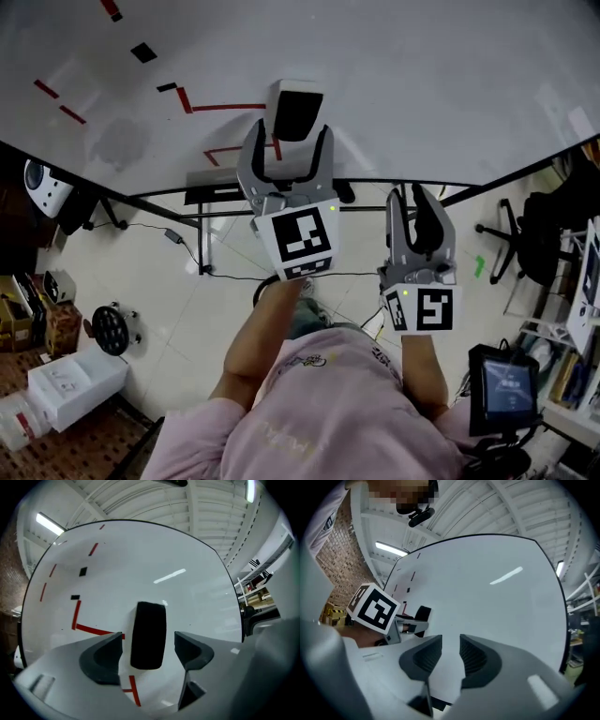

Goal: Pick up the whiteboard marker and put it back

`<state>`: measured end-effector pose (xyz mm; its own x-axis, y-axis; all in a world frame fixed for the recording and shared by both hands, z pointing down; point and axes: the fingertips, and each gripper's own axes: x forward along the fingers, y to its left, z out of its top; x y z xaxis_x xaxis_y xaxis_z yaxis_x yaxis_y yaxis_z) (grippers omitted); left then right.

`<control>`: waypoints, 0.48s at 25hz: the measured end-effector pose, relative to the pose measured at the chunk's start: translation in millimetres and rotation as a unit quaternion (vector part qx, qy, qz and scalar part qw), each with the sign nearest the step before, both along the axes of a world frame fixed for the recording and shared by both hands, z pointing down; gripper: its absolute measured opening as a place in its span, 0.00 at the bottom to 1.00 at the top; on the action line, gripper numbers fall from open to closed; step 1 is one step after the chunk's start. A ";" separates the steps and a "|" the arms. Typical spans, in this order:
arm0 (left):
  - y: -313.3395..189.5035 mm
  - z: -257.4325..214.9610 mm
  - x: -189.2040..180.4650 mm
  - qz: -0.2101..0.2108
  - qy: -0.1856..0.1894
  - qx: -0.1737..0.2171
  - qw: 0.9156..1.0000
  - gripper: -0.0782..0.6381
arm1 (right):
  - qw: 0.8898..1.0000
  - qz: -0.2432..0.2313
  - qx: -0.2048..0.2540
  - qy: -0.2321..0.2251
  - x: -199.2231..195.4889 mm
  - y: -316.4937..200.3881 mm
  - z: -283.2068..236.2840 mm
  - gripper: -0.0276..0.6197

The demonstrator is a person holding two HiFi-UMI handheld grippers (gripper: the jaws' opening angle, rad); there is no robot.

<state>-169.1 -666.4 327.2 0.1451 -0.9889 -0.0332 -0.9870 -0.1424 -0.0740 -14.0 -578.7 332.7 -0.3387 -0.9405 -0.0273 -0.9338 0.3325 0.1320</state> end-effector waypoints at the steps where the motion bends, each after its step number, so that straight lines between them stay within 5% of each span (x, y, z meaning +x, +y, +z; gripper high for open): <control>1: -10.4 3.8 0.5 0.001 -0.001 -0.002 1.000 0.58 | 1.000 0.008 -0.005 0.001 2.3 -6.2 3.0 0.23; 6: -21.7 5.0 -2.9 -0.044 -0.046 0.029 0.998 0.53 | 0.999 0.028 -0.029 0.001 9.7 -25.6 19.5 0.23; 12: -15.0 0.8 -7.6 -0.018 -0.045 0.030 0.998 0.48 | 1.000 0.012 -0.025 0.009 1.1 -22.6 18.4 0.22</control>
<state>-176.7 -681.4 328.1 0.1151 -0.9900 -0.0818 -0.9803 -0.0999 -0.1702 -12.9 -601.3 351.1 -0.3151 -0.9487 0.0262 -0.9396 0.3157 0.1321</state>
